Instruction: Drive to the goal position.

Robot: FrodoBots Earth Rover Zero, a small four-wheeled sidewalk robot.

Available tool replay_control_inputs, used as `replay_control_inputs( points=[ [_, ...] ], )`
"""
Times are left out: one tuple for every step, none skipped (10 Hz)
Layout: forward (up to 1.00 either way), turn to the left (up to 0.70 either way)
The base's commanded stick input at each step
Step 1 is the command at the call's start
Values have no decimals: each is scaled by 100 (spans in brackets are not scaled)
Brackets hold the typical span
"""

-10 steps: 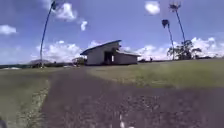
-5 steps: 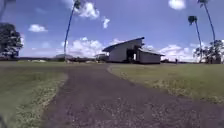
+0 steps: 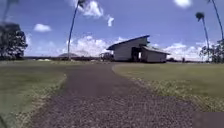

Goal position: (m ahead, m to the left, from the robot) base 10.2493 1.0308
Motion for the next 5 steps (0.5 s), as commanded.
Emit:
replay_control_inputs(
  points=[
    [100,0],
    [100,0],
    [100,0],
    [100,0],
    [100,0]
  ],
)
